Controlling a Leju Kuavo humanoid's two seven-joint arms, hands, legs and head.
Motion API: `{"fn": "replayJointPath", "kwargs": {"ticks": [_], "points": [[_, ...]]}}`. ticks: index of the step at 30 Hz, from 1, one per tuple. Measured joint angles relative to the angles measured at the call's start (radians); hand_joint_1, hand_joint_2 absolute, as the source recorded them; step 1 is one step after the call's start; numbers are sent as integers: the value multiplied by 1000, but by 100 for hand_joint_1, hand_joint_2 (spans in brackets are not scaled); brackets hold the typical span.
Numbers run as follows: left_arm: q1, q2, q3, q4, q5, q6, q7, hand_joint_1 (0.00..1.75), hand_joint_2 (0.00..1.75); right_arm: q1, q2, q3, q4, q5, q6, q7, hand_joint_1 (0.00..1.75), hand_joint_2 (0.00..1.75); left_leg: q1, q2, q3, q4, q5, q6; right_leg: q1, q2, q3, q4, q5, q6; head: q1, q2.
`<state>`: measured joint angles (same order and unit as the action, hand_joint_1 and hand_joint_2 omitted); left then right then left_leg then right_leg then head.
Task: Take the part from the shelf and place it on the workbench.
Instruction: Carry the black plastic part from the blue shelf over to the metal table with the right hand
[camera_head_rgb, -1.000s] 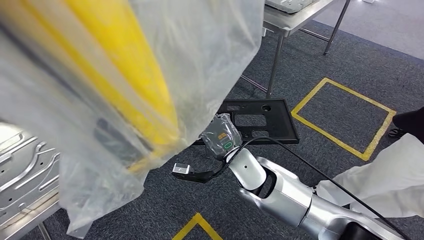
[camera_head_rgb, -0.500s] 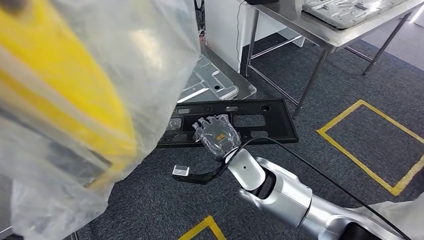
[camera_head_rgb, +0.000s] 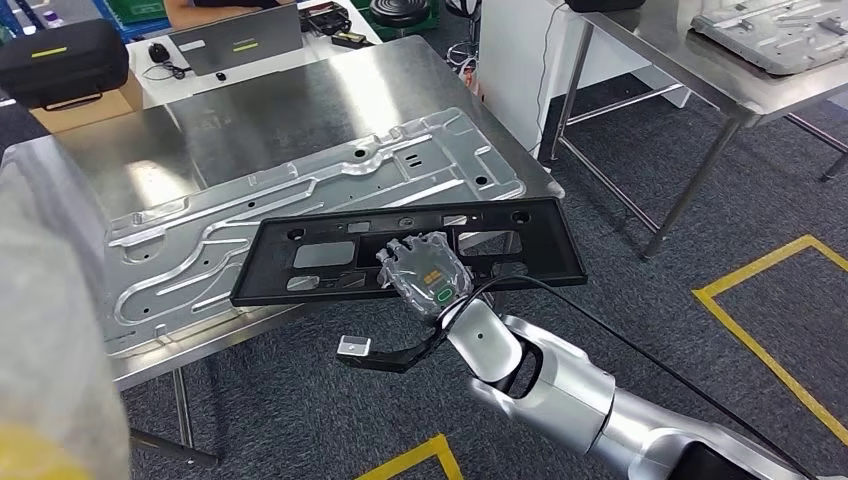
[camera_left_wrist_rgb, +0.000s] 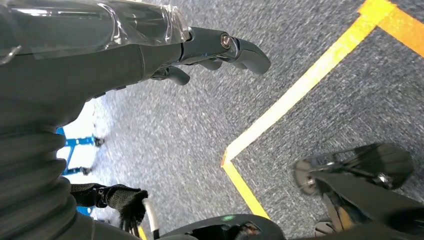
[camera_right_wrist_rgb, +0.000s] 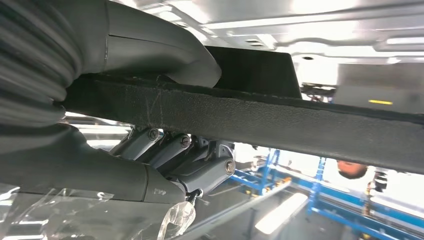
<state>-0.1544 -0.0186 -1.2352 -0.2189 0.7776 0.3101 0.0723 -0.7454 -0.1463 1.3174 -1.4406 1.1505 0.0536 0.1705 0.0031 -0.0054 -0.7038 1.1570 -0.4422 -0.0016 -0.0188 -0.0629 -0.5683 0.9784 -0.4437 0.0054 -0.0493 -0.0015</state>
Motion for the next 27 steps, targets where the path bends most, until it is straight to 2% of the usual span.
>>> {"fn": "replayJointPath", "kwargs": {"ticks": [2,3,4,6,8,10,11,12,13,14,15,16,17,18,19,21,22,24,25,27], "points": [[-1,2,1,1,4,0,0,0,175,-1,3,0,3,0,0,0,175,175,-9,40,71,-142,54,11,5,-19,11,0,-10,9,0,0],[-1,4,1,1,6,0,0,0,175,-2,4,1,4,0,-1,-1,175,175,-14,53,90,-180,64,18,8,-27,15,0,-14,14,0,0],[-1,5,1,1,6,0,0,0,175,-2,6,1,6,0,-1,-2,175,175,-18,55,95,-193,64,24,10,-35,17,0,-17,19,0,0],[2,5,2,1,6,-1,0,0,175,-2,12,2,9,0,-1,-4,175,175,-17,33,96,-196,65,35,10,-46,22,-1,-24,29,1,0],[3,2,2,1,6,-2,0,0,175,-3,17,2,12,0,-2,-5,175,175,-10,13,102,-202,67,47,6,-10,10,37,-50,37,2,0],[0,1,3,1,6,-2,0,0,175,-2,18,4,16,0,-2,-7,175,175,-6,-8,106,-203,67,57,4,42,-50,158,-107,40,3,0],[-1,0,4,1,6,-2,0,0,175,-2,18,5,19,0,-2,-9,175,175,-6,-21,106,-203,66,60,4,53,-91,230,-133,41,3,0],[-1,-1,4,1,6,-2,0,0,175,0,18,6,22,0,-2,-10,175,175,-5,-34,107,-203,65,61,5,57,-123,282,-144,42,4,0],[0,-2,5,1,6,-1,0,0,175,1,18,8,26,-1,-3,-11,175,175,-5,-48,108,-203,65,61,4,58,-140,297,-135,42,4,0],[1,-3,5,1,6,-1,0,0,175,2,18,8,29,-1,-3,-11,175,175,-4,-62,110,-202,64,60,4,60,-136,271,-107,42,4,0],[2,-3,6,1,6,-1,0,0,175,2,18,9,31,-1,-3,-12,175,175,-3,-77,113,-201,62,58,2,69,-114,209,-64,41,4,0],[2,-4,6,1,6,-1,0,0,175,2,19,9,33,-1,-3,-12,175,175,-2,-91,115,-200,59,55,-1,91,-84,132,-24,40,4,0],[2,-5,7,1,6,-1,0,0,175,2,19,9,35,-2,-3,-12,175,175,-2,-104,115,-198,56,50,-4,112,-57,67,5,38,4,0],[2,-5,7,1,5,-1,0,0,175,2,19,9,37,-3,-4,-12,175,175,-2,-115,114,-196,54,45,-5,128,-38,23,21,36,4,0],[2,-6,8,1,5,-1,0,0,175,2,19,9,39,-4,-4,-13,175,175,-1,-124,112,-196,53,39,-4,135,-30,5,22,33,4,0],[6,-6,10,1,5,-1,0,0,175,2,22,10,41,-6,-4,-13,175,175,3,-138,107,-196,51,28,0,116,-27,1,21,23,5,0],[8,-5,11,1,5,-1,1,0,175,2,23,10,43,-6,-4,-13,175,175,3,-126,102,-188,46,22,-1,106,-25,0,21,16,4,0],[8,-5,13,2,5,0,2,0,175,1,26,10,45,-6,-5,-13,175,175,1,-73,67,-118,9,10,-4,84,-20,-3,20,5,1,0],[6,-4,14,2,5,0,4,0,175,2,26,10,47,-7,-5,-13,175,175,1,-43,35,-52,-21,4,-3,74,-18,-3,17,1,-1,0],[4,-3,16,2,5,-1,11,0,175,6,26,10,51,-13,-4,-15,175,175,4,-20,-35,78,-67,-5,-1,54,-13,-3,11,-2,-2,0]]}}
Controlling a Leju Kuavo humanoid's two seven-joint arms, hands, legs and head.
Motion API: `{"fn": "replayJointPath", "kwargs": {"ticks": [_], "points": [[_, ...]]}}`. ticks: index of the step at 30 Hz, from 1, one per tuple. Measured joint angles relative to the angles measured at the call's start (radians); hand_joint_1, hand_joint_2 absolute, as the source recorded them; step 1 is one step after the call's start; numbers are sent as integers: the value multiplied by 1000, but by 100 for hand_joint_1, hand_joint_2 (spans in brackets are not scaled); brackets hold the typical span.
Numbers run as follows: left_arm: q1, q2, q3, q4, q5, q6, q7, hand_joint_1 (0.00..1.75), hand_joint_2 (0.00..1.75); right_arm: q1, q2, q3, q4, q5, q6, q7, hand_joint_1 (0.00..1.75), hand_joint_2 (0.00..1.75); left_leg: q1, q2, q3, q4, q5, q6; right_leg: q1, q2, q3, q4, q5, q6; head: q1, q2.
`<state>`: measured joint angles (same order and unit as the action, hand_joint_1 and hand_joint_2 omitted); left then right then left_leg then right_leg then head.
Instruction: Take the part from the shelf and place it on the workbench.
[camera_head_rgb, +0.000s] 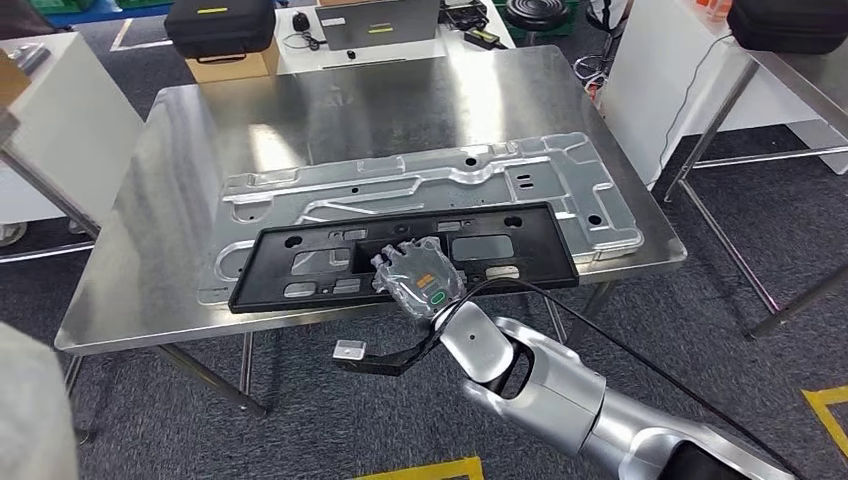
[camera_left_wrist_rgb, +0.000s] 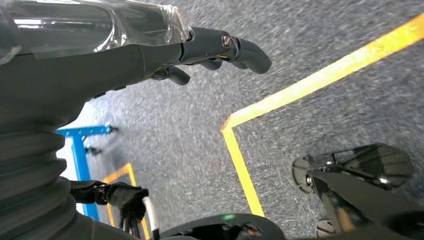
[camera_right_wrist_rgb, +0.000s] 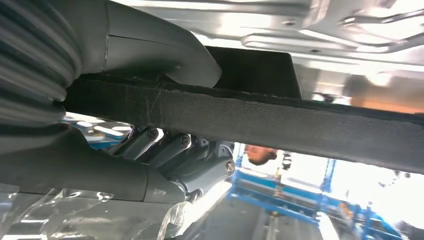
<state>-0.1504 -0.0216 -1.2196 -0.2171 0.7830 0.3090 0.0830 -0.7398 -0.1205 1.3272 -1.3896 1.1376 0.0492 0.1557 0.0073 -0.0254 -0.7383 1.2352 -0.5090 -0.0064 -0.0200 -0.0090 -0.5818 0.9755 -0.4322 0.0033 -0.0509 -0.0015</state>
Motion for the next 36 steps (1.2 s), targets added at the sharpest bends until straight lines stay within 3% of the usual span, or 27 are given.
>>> {"fn": "replayJointPath", "kwargs": {"ticks": [1,2,4,6,8,11,12,14,15,16,17,18,20,22,26,28,31,36], "points": [[1,0,0,0,0,-1,4,0,175,2,0,0,2,-5,0,-2,175,175,1,3,-16,26,0,-2,0,-8,3,0,-3,0,0,0],[2,1,0,0,-1,-1,6,0,175,4,0,0,5,-10,1,-4,175,175,3,5,-11,10,18,-3,0,-15,6,0,-6,1,0,0],[5,2,1,0,0,-1,9,0,175,5,0,0,8,-19,1,-6,175,175,3,12,54,-124,87,1,0,-24,16,0,-13,6,-1,0],[5,4,1,1,2,-2,10,0,175,4,1,0,10,-25,1,-8,175,175,-4,25,114,-244,130,12,4,-28,23,1,-20,15,-1,0],[5,4,2,1,7,-6,11,0,175,4,3,0,11,-28,2,-12,175,175,-13,28,127,-272,130,26,7,-30,26,-1,-24,24,-1,0],[6,4,4,1,12,-14,10,0,175,3,7,0,13,-28,2,-16,175,175,-8,22,139,-282,131,45,4,-22,25,16,-43,40,0,0],[5,4,4,1,14,-15,10,0,175,2,8,-1,14,-28,2,-16,175,175,-5,20,144,-287,132,51,3,-14,9,54,-65,44,1,0],[4,4,5,1,16,-16,12,0,175,3,8,0,16,-28,3,-16,175,175,-4,16,148,-288,130,60,3,0,-58,186,-124,48,2,0],[4,4,5,1,17,-16,15,0,175,4,8,1,18,-28,3,-16,175,175,-4,13,149,-288,129,62,2,3,-94,250,-144,50,3,0],[5,4,5,1,18,-16,20,0,175,6,7,2,21,-28,4,-16,175,175,-4,9,150,-288,128,62,2,3,-118,286,-147,51,3,0],[6,4,6,1,20,-16,24,0,175,7,7,3,23,-28,4,-16,175,175,-3,5,152,-287,126,62,2,3,-125,284,-130,52,3,0],[8,3,7,1,21,-17,27,0,175,7,7,5,24,-28,4,-16,175,175,-3,1,154,-287,124,60,1,4,-112,242,-96,52,3,0],[10,2,8,1,22,-18,28,0,175,6,8,8,25,-28,5,-17,175,175,-4,-7,158,-282,118,52,-1,8,-52,98,-20,51,3,0],[11,2,8,1,22,-19,27,0,175,5,9,9,25,-29,5,-17,175,175,-8,-12,156,-276,111,45,-2,14,-14,10,10,45,3,0],[16,4,8,1,18,-19,24,0,175,4,11,12,25,-30,7,-18,175,175,-8,-13,156,-276,111,61,3,15,-11,-1,10,39,3,0],[16,5,8,1,17,-18,22,0,175,4,11,13,25,-30,7,-18,175,175,-6,-12,158,-280,112,60,5,16,-11,0,9,35,3,0],[16,5,8,1,15,-18,21,0,175,3,11,13,25,-30,7,-18,175,175,-4,-12,159,-284,114,55,9,16,-11,0,8,29,3,0],[16,5,8,1,4,-18,20,0,175,1,11,14,26,-30,7,-18,175,175,0,-12,159,-286,113,34,12,16,-11,1,7,26,3,0]]}}
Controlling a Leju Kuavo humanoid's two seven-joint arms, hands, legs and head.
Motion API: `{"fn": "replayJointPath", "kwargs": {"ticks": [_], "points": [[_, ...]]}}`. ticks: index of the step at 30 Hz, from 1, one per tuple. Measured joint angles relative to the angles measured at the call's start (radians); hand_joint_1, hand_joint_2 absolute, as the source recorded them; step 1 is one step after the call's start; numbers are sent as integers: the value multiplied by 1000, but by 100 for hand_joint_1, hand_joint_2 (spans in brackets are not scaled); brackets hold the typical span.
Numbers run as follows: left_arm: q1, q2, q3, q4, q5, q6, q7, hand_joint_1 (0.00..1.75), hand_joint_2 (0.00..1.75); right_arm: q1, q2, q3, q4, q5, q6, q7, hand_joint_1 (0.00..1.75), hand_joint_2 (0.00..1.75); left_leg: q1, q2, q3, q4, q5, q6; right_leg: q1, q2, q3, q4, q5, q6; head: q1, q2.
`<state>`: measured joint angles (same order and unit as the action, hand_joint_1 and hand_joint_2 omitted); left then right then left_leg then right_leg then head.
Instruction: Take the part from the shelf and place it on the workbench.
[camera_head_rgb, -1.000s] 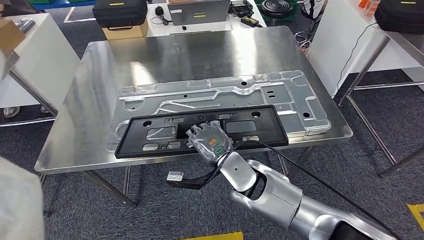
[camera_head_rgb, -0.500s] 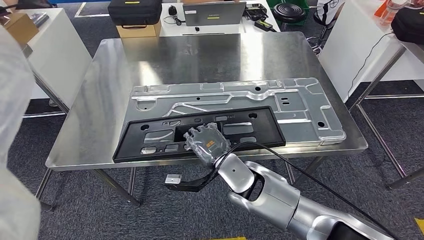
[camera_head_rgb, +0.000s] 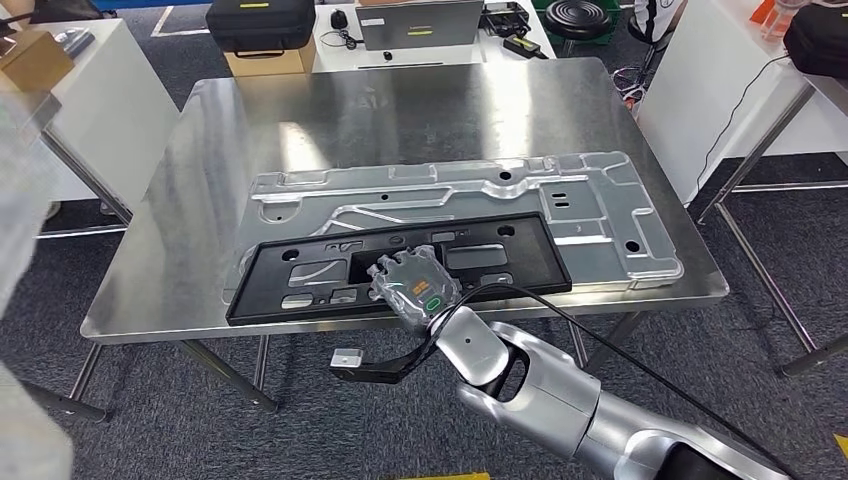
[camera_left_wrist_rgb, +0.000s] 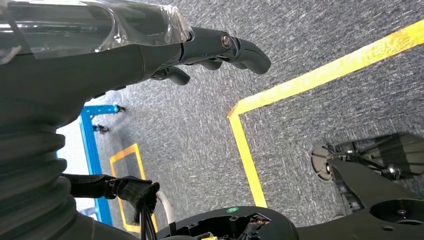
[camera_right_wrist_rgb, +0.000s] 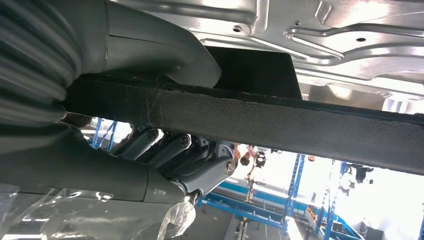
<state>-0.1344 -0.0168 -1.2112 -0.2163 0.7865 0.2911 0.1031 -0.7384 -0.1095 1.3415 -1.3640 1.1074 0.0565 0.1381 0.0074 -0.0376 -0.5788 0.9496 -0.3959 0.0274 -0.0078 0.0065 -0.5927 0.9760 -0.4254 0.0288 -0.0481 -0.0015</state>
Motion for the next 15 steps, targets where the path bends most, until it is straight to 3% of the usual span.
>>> {"fn": "replayJointPath", "kwargs": {"ticks": [5,15], "points": [[0,0,0,0,-2,1,-9,0,175,-4,0,1,0,0,0,0,175,175,-1,0,-1,0,0,-6,-1,0,0,0,1,-1,0,0],[0,0,0,0,-5,2,-13,0,175,-9,0,1,0,0,1,1,175,175,-4,0,-1,1,0,-5,-4,-1,0,0,1,-1,0,0]]}}
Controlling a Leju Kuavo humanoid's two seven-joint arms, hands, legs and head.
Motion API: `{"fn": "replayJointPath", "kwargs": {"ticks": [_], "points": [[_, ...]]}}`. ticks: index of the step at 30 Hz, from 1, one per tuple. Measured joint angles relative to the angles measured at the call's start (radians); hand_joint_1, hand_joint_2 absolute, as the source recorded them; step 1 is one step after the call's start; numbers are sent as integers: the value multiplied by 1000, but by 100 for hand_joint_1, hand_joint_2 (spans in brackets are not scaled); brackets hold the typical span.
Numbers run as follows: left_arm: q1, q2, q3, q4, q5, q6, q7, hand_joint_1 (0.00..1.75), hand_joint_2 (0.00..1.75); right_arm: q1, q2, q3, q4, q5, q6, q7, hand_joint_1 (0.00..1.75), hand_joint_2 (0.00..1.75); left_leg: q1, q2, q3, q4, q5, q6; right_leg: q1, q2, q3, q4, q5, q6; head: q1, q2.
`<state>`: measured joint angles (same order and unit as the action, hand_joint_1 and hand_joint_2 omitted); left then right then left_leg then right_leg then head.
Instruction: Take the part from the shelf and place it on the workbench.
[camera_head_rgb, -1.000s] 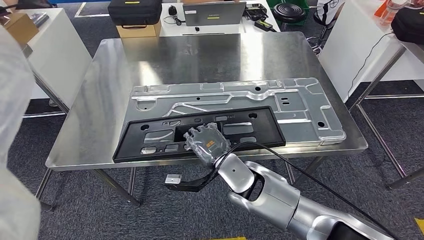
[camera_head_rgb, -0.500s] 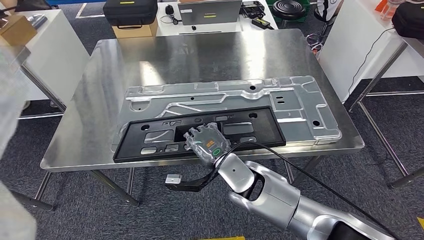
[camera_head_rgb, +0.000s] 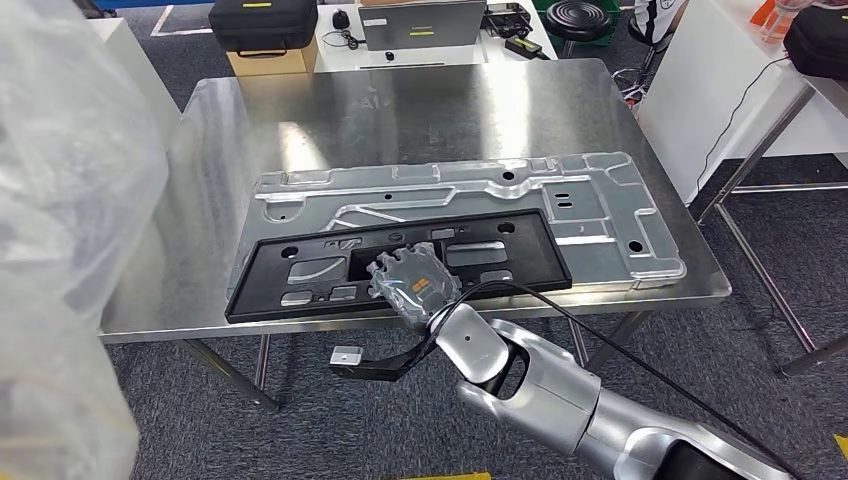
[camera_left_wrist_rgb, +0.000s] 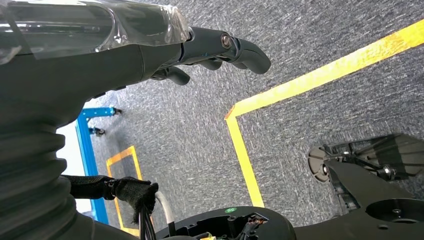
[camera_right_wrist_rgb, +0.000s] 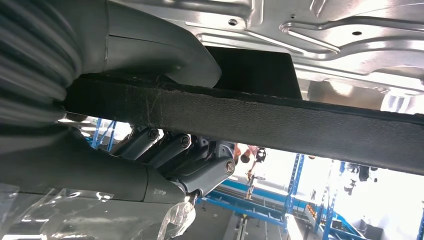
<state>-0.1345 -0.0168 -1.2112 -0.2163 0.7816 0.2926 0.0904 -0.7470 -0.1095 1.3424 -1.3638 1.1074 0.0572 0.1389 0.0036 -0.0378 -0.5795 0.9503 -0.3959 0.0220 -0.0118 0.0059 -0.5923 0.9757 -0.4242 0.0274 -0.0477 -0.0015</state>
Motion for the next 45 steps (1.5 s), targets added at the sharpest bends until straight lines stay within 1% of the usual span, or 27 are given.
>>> {"fn": "replayJointPath", "kwargs": {"ticks": [3,5,7,9,11,12,13,14,16,17,19,20,22,24,26,27,28,29,31,33,35,38,40,42,43,44,45], "points": [[0,0,0,0,-2,0,0,0,175,0,0,0,0,0,1,0,175,175,-1,0,-1,2,-1,3,-2,0,0,-2,1,2,0,0],[0,1,0,0,-4,0,0,0,175,-1,2,0,0,0,1,1,175,175,-3,0,2,-2,-1,14,-6,-1,4,-10,5,8,0,0],[-1,1,0,0,-7,0,0,0,175,-2,5,-1,0,-1,1,1,175,175,5,2,23,-35,11,26,-5,-1,9,-9,0,14,0,0],[-2,-1,0,0,-8,1,0,0,175,-6,6,-1,0,-1,2,1,175,175,16,4,48,-67,24,28,-4,-1,-19,63,-42,21,2,0],[-4,-1,0,0,-9,1,0,0,175,-7,5,0,1,-1,2,1,175,175,21,4,53,-71,24,26,-9,0,-83,192,-99,32,4,0],[-3,-1,0,0,-10,1,0,0,175,-6,4,1,2,-2,2,1,175,175,25,3,54,-70,22,23,-14,-1,-108,236,-110,39,5,0],[-3,-1,0,0,-11,1,0,0,175,-5,4,1,2,-2,2,1,175,175,31,2,55,-67,18,16,-20,-1,-116,243,-101,47,6,0],[-2,-1,0,0,-12,1,-1,0,175,-5,3,1,3,-2,2,1,175,175,38,1,55,-61,12,7,-27,-1,-103,209,-74,56,6,0],[-2,2,0,1,-14,1,-3,0,175,-5,3,1,3,-3,2,1,175,175,51,-2,54,-39,-8,-18,-41,2,-40,81,-10,79,8,0],[-3,3,0,1,-14,1,-4,0,175,-5,4,2,3,-3,2,1,175,175,54,-4,51,-24,-19,-31,-45,7,-17,34,6,79,9,0],[-4,8,0,3,-15,2,-4,0,175,-4,5,2,3,-3,3,1,175,175,52,-7,46,-12,-32,-46,-44,15,-7,15,-1,58,11,0],[-4,9,0,3,-15,2,-5,0,175,-4,5,2,3,-3,3,1,175,175,54,-8,46,-11,-33,-49,-43,15,-10,18,-4,41,10,0],[-3,9,0,3,-15,2,-5,0,175,-5,6,2,3,-3,3,1,175,175,57,-1,45,-3,-39,-50,-38,13,-10,23,-9,22,6,0],[-5,10,0,3,-15,2,-5,0,175,-7,7,2,3,-3,3,1,175,175,52,13,6,77,-72,-45,-34,9,-5,23,-14,9,4,0],[-5,9,0,3,-15,1,-5,0,175,-8,8,2,3,-3,3,1,175,175,39,20,-78,225,-122,-36,-25,5,-1,23,-19,1,1,0],[-5,9,0,3,-15,1,-5,0,175,-8,8,3,3,-3,3,1,175,175,32,20,-119,286,-135,-30,-19,3,2,23,-23,-3,0,0],[-4,9,-1,3,-15,1,-5,0,175,-7,8,4,3,-3,3,1,175,175,26,20,-145,315,-131,-21,-11,2,7,23,-27,-6,0,0],[-4,8,-1,3,-14,0,-5,0,175,-6,8,4,3,-3,3,1,175,175,18,20,-151,303,-107,-10,-5,1,14,23,-33,-9,-1,0],[-3,7,-1,3,-14,0,-5,0,175,-6,8,4,3,-3,3,1,175,175,0,21,-113,182,-24,20,4,0,32,22,-45,-13,0,0],[-3,6,-1,3,-14,0,-5,0,175,-7,9,4,3,-4,3,2,175,175,-16,23,-68,72,21,38,11,1,43,20,-55,-11,0,0],[-3,5,-1,3,-14,0,-5,0,175,-8,9,4,3,-4,3,2,175,175,-23,23,-55,43,16,40,12,2,44,15,-59,-5,1,0],[-2,2,-1,3,-14,0,-5,0,175,-9,9,4,3,-5,3,2,175,175,-17,21,-39,25,11,43,12,1,42,33,-78,9,2,0],[-2,-1,-1,3,-13,0,-6,0,175,-10,8,4,3,-5,3,2,175,175,-12,20,-24,18,6,50,11,0,-6,132,-122,16,4,0],[-2,-2,-1,3,-12,0,-6,0,175,-8,7,5,3,-5,4,2,175,175,-12,20,-16,18,-2,55,10,0,-88,265,-163,19,5,0],[-1,-2,-1,3,-12,0,-6,0,175,-6,7,5,3,-6,4,2,175,175,-12,19,-10,18,-7,56,10,0,-116,297,-160,20,5,0],[0,-2,-1,3,-12,0,-6,0,175,-4,6,6,3,-6,4,2,175,175,-12,17,-3,18,-13,55,10,0,-124,290,-135,19,6,0],[1,-2,-1,3,-12,0,-6,0,175,-4,6,6,3,-6,4,2,175,175,-13,16,6,18,-19,54,10,0,-112,242,-92,17,6,0]]}}
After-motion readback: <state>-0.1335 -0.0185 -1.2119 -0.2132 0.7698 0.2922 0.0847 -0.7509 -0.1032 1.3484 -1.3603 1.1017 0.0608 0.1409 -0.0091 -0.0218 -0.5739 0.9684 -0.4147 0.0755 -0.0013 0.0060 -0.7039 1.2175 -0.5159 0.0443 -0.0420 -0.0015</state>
